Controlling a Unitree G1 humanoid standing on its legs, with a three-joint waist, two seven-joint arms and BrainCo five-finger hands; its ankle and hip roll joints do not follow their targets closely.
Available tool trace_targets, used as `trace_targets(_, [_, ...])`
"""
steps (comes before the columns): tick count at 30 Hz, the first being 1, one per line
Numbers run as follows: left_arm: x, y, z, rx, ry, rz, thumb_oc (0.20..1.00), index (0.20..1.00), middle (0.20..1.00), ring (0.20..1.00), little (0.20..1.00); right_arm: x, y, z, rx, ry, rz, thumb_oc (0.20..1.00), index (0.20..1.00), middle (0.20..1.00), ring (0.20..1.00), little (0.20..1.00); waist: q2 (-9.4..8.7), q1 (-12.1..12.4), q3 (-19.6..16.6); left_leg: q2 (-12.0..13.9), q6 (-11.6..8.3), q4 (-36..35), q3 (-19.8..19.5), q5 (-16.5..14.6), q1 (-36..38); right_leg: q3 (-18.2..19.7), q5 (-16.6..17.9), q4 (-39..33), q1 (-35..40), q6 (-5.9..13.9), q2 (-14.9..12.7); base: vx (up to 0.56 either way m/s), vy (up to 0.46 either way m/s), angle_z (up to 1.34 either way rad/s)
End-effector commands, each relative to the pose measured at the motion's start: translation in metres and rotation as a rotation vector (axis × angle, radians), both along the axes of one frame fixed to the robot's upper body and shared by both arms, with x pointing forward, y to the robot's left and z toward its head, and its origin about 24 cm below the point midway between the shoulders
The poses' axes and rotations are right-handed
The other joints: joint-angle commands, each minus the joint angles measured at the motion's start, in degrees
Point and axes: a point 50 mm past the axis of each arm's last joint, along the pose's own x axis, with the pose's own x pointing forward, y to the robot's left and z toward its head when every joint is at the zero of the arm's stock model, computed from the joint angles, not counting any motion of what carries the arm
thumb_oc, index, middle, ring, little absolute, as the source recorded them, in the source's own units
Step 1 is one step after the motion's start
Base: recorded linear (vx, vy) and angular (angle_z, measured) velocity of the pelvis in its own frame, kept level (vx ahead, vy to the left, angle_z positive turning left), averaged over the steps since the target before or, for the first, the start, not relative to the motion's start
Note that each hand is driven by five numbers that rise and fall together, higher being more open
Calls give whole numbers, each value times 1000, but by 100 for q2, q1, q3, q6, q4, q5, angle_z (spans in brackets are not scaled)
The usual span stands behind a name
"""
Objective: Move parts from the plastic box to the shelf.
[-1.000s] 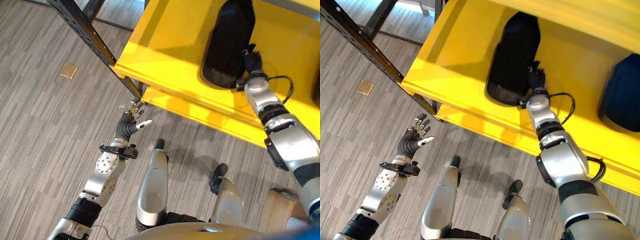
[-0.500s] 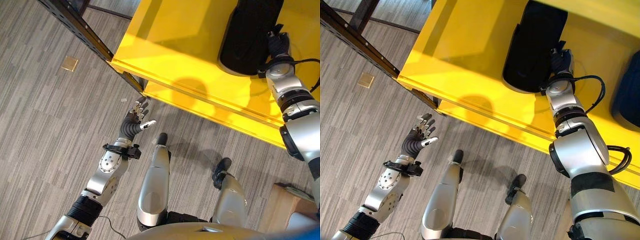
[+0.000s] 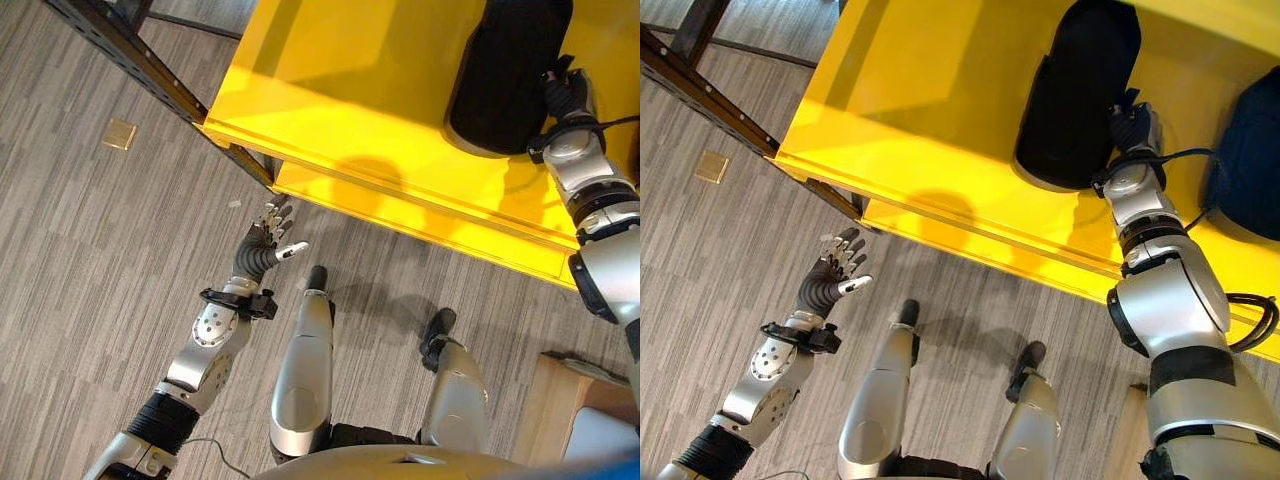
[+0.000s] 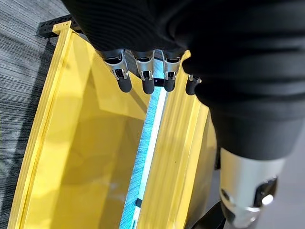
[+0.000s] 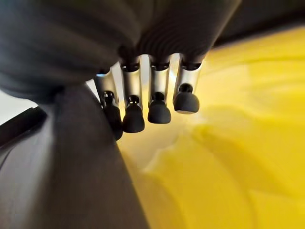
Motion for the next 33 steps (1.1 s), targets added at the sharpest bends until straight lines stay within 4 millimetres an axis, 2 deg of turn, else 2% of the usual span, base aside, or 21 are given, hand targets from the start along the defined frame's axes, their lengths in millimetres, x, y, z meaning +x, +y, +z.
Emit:
trace_targets(1, [-7,3,25,-43,-131,-11,1000,1000,1000,1000,1000,-6,-12,37,-65,-101,-22,200,200,200,200,200,-22,135,-131,73,200,-124,389,132,28,-44,-122,504,-327,-273,302,0,0,0])
trace_targets(8, [-9,5,22,-41,-113,-10,1000,1000,1000,1000,1000,-11,-23,44,-63,-120,-58,200,200,200,200,200,-42,75,-112,89,188,-143,391,151,22,-38,-134,514,-342,-269,321,0,0,0])
trace_targets(22, [-10,7,22,-39,-112,6,1000,1000,1000,1000,1000,-5,-6,53,-57,-159,-23,200,200,200,200,200,-58,46,-74,95,201,-50,399,115,-42,-38,-170,608,-395,-275,316,0,0,0])
trace_targets(23, [-11,7,23,-41,-116,6,1000,1000,1000,1000,1000,-5,-6,54,-56,-165,-24,338,338,338,338,338,-55,47,-75,90,201,-48,396,116,-47,-41,-177,612,-398,-273,313,0,0,0])
trace_targets(24, [-11,8,23,-41,-116,8,1000,1000,1000,1000,1000,-5,-6,54,-53,-171,-25,426,426,426,426,426,-52,47,-75,87,200,-50,399,115,-45,-46,-184,616,-396,-271,311,0,0,0])
trace_targets(25, [-11,8,23,-41,-116,8,1000,1000,1000,1000,1000,-5,-6,54,-53,-171,-25,567,567,567,567,567,-52,47,-75,87,200,-50,399,115,-45,-46,-184,616,-396,-271,311,0,0,0])
trace_targets(26, [-11,8,23,-41,-117,9,1000,1000,1000,1000,1000,-6,-6,55,-52,-175,-25,918,918,918,918,918,-49,48,-77,87,200,-51,396,113,-49,-43,-190,630,-401,-274,309,0,0,0])
trace_targets(27, [-11,9,23,-41,-118,12,1000,1000,1000,1000,1000,-5,-5,56,-50,-180,-24,1000,1000,1000,1000,1000,-46,42,-75,84,200,-35,392,110,-61,-40,-200,651,-409,-276,306,0,0,0])
trace_targets(33, [-11,10,23,-42,-119,29,1000,1000,1000,1000,1000,-5,-3,59,-8,-216,-25,1000,1000,1000,1000,1000,-47,35,-61,76,209,-1,387,86,-68,-47,-218,687,-393,-277,307,0,0,0])
